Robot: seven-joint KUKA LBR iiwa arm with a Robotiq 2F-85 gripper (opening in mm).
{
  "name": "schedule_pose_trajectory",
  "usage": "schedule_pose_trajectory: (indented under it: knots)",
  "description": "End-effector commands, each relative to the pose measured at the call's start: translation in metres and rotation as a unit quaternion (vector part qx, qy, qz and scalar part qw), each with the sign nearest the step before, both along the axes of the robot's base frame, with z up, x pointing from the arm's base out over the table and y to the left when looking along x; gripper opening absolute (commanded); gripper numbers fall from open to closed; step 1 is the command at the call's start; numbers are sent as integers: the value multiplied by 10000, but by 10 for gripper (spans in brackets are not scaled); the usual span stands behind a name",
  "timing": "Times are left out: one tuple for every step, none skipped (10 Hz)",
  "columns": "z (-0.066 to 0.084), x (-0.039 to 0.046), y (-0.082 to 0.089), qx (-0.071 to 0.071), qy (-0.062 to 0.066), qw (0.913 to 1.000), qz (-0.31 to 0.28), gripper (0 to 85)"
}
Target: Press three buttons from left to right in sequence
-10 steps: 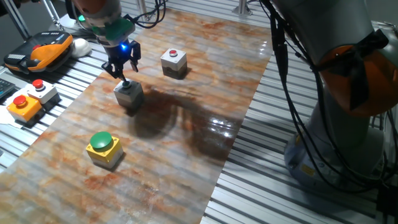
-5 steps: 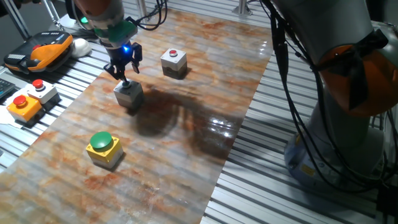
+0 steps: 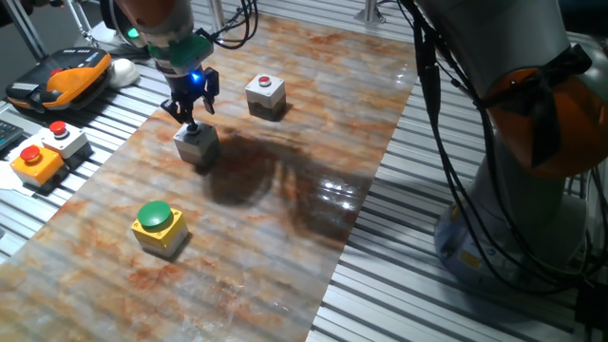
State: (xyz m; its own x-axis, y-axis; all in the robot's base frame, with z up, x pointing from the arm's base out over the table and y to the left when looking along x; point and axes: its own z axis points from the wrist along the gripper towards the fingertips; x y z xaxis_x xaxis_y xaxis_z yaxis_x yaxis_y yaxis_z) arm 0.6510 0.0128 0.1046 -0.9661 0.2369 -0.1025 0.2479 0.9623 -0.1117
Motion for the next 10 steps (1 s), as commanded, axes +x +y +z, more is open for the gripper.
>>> schedule_pose_trajectory:
  knots:
    - [-29,0,-3,3,-8,10000,1,510]
    - [-56,2,-4,-2,-29,10000,1,510]
    - [-82,1,-4,-6,-44,10000,1,510]
    - [-106,-1,0,8,-51,10000,3,510]
    - [-136,-5,3,12,-66,10000,-4,510]
    - [-151,-7,7,9,-81,10000,-11,510]
    - [-136,-12,7,24,-82,10000,-17,510]
    - [-85,-24,13,60,-63,10000,-45,510]
    - [-1,-38,22,117,-23,9999,-71,510]
    - [95,-55,30,138,26,9999,-86,510]
